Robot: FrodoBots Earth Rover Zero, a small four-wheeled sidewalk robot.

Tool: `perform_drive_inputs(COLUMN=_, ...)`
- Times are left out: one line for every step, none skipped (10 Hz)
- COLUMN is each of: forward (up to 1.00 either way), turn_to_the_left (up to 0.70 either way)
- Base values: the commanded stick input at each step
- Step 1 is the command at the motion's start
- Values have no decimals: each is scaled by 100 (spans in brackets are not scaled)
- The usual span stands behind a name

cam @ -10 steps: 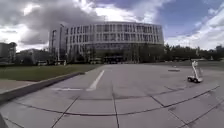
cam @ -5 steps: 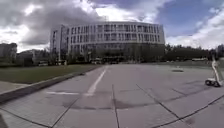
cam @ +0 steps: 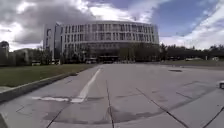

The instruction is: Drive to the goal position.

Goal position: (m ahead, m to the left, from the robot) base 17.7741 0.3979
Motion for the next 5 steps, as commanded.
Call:
perform_drive_inputs(forward=70, turn_to_the_left=-28)
perform_drive_inputs(forward=70, turn_to_the_left=0)
perform_drive_inputs(forward=70, turn_to_the_left=1)
perform_drive_inputs(forward=70, turn_to_the_left=1)
perform_drive_inputs(forward=70, turn_to_the_left=1)
